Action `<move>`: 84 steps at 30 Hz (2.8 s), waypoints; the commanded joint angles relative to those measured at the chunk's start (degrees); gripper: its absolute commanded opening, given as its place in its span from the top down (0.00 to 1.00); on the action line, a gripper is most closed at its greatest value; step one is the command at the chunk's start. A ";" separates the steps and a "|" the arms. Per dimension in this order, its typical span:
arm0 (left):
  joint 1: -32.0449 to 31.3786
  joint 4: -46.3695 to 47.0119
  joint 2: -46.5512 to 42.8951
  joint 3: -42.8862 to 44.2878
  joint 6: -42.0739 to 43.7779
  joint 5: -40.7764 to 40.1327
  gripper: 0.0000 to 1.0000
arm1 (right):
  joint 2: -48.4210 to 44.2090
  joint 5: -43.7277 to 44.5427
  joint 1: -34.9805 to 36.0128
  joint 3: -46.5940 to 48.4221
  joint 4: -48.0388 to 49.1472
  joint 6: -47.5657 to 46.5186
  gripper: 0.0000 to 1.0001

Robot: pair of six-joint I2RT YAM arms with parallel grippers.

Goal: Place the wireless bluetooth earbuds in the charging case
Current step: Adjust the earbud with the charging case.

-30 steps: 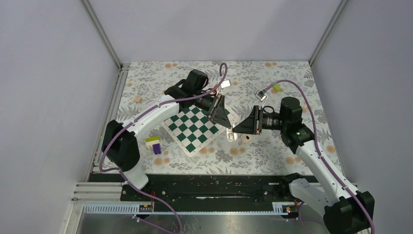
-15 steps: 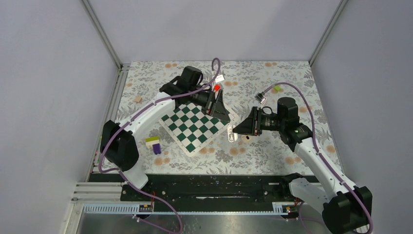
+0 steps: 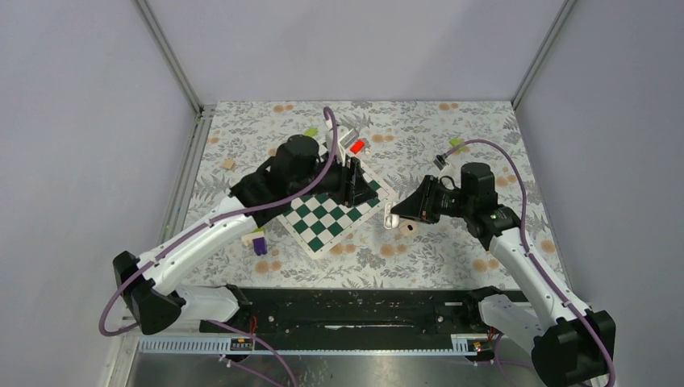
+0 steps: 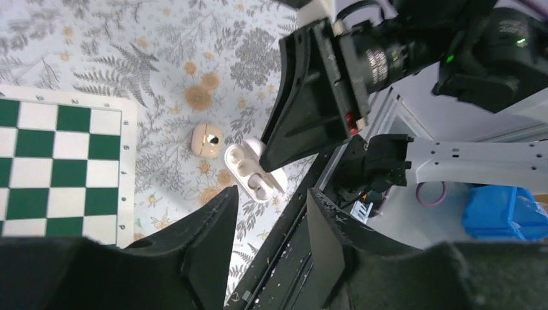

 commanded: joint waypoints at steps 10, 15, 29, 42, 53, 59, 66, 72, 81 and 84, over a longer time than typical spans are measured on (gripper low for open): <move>-5.89 33.27 -10.94 -26.41 26.68 0.59 0.31 | 0.43 -10.13 -1.73 5.36 -2.91 -2.97 1.00; -9.28 34.66 -11.59 -27.54 38.29 -2.60 0.33 | -0.40 -9.88 -1.72 5.30 -3.10 -2.71 1.00; -13.33 29.28 -8.14 -24.64 48.70 3.19 0.30 | -1.08 -10.44 -1.73 5.78 -2.79 -2.19 1.00; -13.33 30.43 -5.18 -23.08 45.58 4.85 0.41 | -2.04 -10.93 -1.72 5.93 -2.71 -1.90 1.00; -13.33 33.50 -3.53 -22.88 43.71 4.95 0.48 | -2.70 -11.23 -1.77 5.50 -2.79 -1.84 1.00; -13.33 33.94 -2.96 -22.39 42.91 4.33 0.50 | -2.51 -11.44 -1.69 5.50 -2.78 -1.96 1.00; -13.33 34.01 -2.41 -21.94 42.65 4.81 0.59 | -2.61 -11.36 -1.71 5.59 -3.29 -2.18 1.00; -13.34 33.55 -2.07 -21.48 42.52 5.05 0.63 | -2.61 -11.27 -1.72 5.58 -3.23 -2.23 1.00; -13.33 31.80 -1.33 -20.80 42.65 4.76 0.60 | -2.78 -11.37 -1.71 6.12 -3.18 -2.05 1.00; -13.38 31.10 -1.04 -20.50 42.73 4.67 0.59 | -2.81 -11.30 -1.73 6.21 -3.16 -2.01 1.00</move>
